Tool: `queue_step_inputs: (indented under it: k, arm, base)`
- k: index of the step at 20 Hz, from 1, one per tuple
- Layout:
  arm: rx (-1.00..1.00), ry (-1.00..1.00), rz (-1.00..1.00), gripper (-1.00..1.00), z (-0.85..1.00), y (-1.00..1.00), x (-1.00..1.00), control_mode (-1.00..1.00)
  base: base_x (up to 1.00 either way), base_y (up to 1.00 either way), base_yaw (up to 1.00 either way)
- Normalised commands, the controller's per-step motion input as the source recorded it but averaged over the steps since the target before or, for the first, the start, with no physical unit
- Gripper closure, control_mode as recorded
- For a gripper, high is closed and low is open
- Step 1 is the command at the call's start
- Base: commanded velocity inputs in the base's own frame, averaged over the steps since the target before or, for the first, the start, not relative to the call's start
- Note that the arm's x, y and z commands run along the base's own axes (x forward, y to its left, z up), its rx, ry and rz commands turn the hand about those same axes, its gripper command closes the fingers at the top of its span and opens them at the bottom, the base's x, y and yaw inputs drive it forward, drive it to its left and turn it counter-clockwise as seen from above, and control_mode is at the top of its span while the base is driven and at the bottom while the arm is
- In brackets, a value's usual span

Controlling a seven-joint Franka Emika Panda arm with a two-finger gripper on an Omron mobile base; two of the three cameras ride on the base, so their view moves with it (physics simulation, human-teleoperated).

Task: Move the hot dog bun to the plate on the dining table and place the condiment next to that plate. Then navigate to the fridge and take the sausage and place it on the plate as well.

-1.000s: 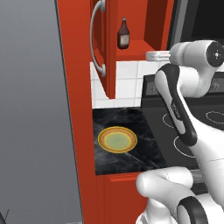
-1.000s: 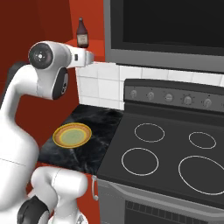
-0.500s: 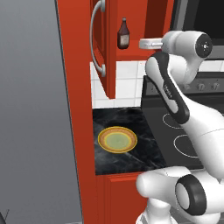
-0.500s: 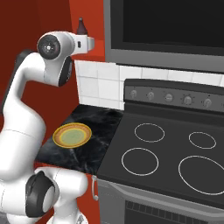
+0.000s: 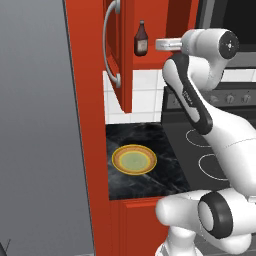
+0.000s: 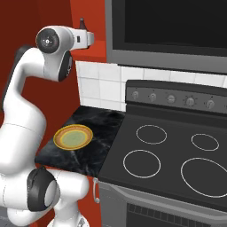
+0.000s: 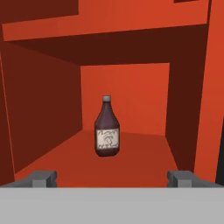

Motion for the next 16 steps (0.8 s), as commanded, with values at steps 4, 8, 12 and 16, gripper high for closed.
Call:
queue_step_inputs:
  k: [4,8,12,16]
  arm:
    - [0.00,0.00,0.00,-1.00,0.00,0.00,0.00,-1.00]
    - [0.00,0.00,0.00,-1.00,0.00,0.00,0.05,-1.00]
    - [0.00,0.00,0.00,-1.00,0.00,0.03,0.21,-1.00]
    - [0.00,0.00,0.00,-1.00,0.00,0.11,0.42,-1.00]
  base:
    - [0.00,0.00,0.00]
    - [0.00,0.00,0.00]
    - [0.00,0.00,0.00]
    - [0.00,0.00,0.00]
